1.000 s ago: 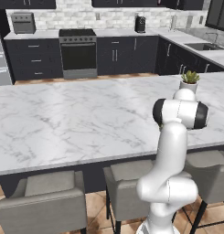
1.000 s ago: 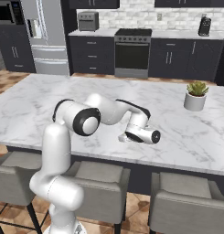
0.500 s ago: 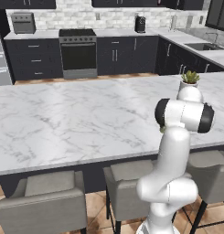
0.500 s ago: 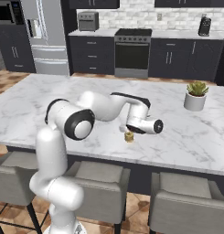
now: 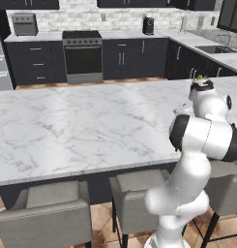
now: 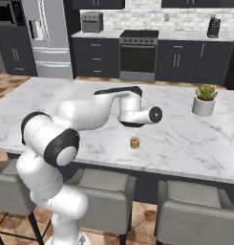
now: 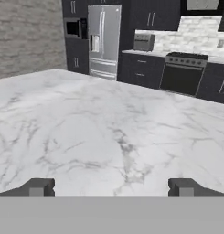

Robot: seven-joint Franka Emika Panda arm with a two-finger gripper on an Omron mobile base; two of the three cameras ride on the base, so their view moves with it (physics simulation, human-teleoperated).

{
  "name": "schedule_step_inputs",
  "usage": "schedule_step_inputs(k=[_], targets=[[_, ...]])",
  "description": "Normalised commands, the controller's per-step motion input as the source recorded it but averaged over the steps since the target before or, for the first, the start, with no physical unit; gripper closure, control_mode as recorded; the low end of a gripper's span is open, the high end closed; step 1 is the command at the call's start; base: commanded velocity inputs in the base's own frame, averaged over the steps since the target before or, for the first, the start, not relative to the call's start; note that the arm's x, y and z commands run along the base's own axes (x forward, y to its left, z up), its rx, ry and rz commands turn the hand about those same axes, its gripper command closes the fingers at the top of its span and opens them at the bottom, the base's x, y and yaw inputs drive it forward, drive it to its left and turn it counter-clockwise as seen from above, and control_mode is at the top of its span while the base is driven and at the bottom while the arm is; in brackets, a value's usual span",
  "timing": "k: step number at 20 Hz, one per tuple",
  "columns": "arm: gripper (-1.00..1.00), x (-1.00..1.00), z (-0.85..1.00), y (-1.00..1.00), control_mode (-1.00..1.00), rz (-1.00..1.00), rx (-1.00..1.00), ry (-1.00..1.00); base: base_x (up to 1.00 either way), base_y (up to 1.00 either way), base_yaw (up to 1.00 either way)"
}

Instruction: Get the candle and the wine from the cabinet and move them to the dining counter.

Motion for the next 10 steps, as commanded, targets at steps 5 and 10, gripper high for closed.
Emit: schedule_step_inputs(k=[5, 10], targets=[[-1.00, -0.58, 0.72, 0.79, -1.00, -0.33, -0.07, 0.00, 0.00, 0.00, 0.00], [-1.00, -0.84, 0.75, 0.34, -1.00, -0.33, -0.02, 0.00, 0.00, 0.00, 0.00]])
